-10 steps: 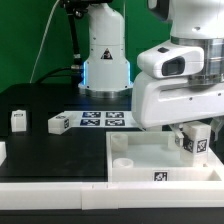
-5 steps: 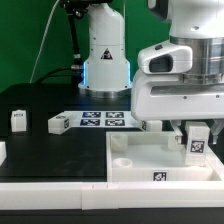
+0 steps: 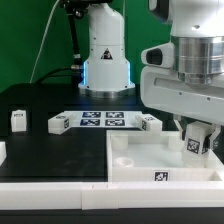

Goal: Assemble one leg

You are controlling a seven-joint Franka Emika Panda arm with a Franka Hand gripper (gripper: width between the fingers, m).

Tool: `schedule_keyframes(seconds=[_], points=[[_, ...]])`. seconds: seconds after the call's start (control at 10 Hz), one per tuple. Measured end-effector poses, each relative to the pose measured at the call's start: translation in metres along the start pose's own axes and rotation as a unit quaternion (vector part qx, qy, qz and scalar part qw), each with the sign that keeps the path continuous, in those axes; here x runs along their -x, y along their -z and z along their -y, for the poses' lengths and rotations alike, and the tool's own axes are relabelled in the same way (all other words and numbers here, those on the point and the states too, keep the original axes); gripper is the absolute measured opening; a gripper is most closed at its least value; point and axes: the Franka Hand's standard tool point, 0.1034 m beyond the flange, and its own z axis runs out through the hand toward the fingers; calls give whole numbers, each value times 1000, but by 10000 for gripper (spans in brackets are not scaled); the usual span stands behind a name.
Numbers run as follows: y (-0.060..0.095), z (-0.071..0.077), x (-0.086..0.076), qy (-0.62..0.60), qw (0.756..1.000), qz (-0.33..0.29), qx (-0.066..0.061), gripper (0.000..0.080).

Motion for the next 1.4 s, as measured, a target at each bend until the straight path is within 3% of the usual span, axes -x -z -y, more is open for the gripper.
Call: schedule_keyframes(seconds=[0.1, 0.2, 0.4, 0.5, 0.8, 1.1, 1.4], points=[[0, 0, 0, -30, 1000, 1, 0, 348], [-1, 0, 1, -39, 999, 2, -1, 348], [-2, 1, 5, -1, 1000, 4, 1, 598], [-2, 4, 11, 7, 1000, 5, 4, 639], [-2, 4, 10, 194, 981, 4, 6, 646], [-1, 4, 7, 368, 930, -2, 6, 649], [-1, 0, 0, 527, 850, -4, 13, 649]])
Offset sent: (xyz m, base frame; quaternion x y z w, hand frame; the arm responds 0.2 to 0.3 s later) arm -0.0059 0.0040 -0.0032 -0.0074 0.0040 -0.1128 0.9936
